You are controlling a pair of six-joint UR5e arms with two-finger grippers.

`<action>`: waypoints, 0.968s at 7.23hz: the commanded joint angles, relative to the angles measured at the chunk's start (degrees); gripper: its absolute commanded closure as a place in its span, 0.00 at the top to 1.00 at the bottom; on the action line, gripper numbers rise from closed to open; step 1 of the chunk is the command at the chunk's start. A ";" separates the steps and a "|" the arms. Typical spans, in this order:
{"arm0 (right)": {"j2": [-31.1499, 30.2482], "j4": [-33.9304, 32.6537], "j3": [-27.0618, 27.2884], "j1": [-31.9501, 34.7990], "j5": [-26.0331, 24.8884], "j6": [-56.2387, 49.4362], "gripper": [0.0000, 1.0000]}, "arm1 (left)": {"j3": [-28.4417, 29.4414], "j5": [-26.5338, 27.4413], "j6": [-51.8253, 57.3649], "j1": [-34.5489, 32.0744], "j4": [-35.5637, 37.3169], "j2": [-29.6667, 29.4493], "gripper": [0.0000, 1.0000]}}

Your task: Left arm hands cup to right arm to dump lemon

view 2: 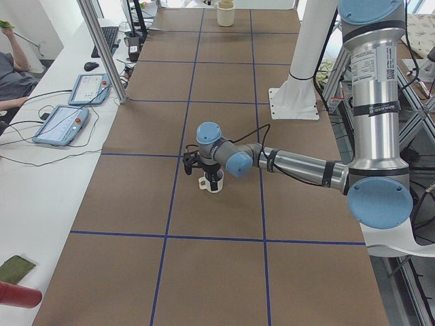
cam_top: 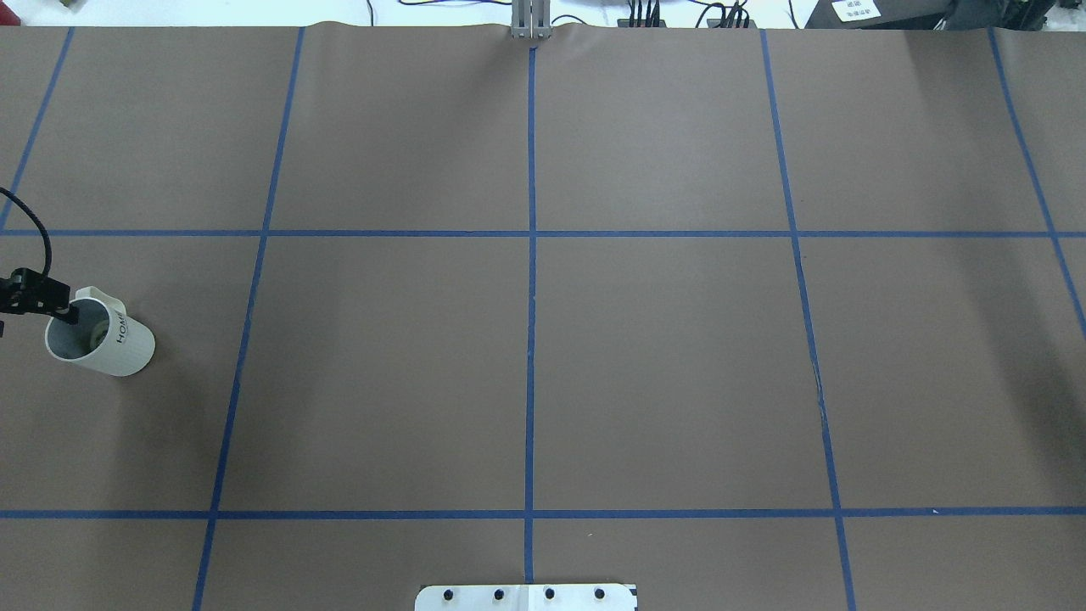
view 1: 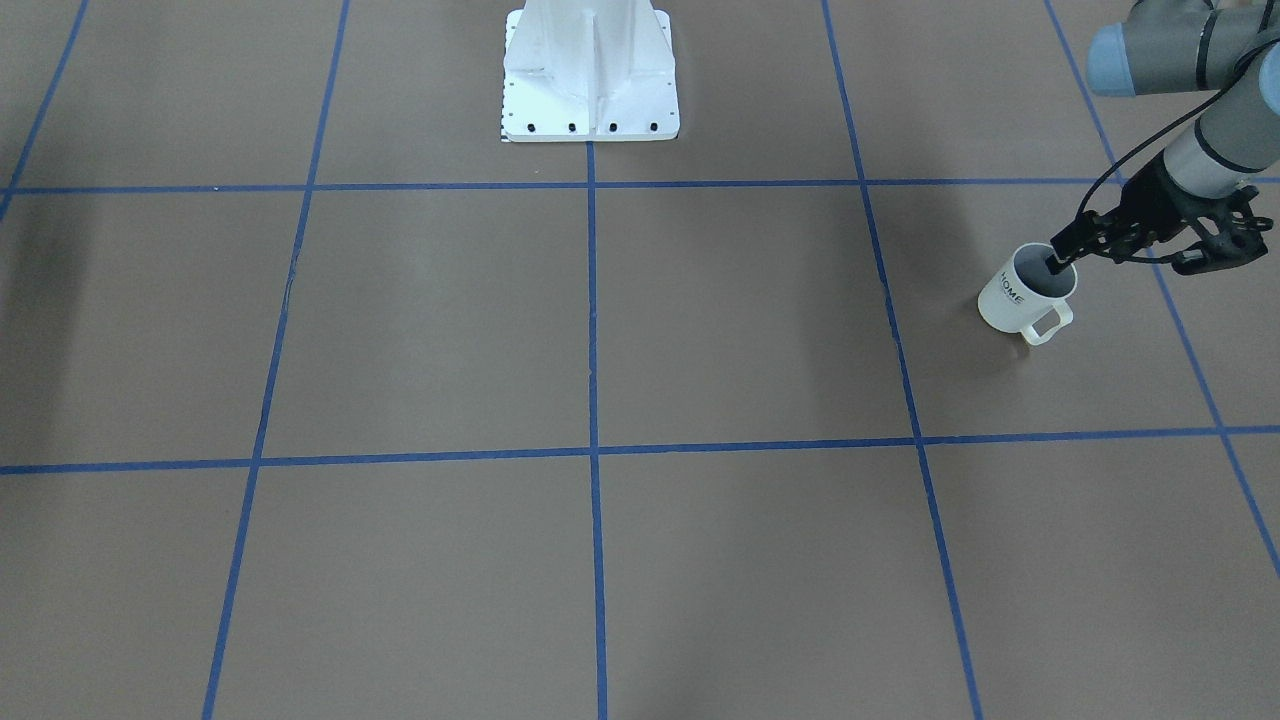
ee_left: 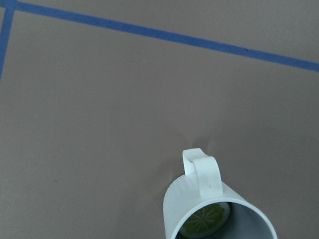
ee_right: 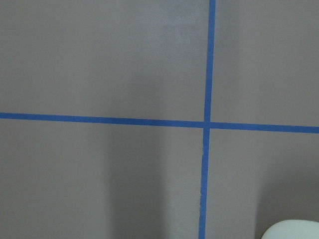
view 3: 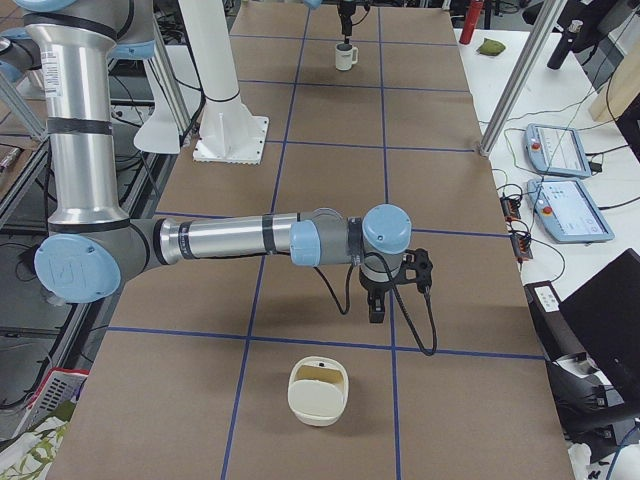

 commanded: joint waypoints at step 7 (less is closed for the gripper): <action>0.00 0.17 0.22 0.01 0.00 -0.26 1.00 | 3.11 -0.07 -0.40 2.57 -0.17 -0.75 0.00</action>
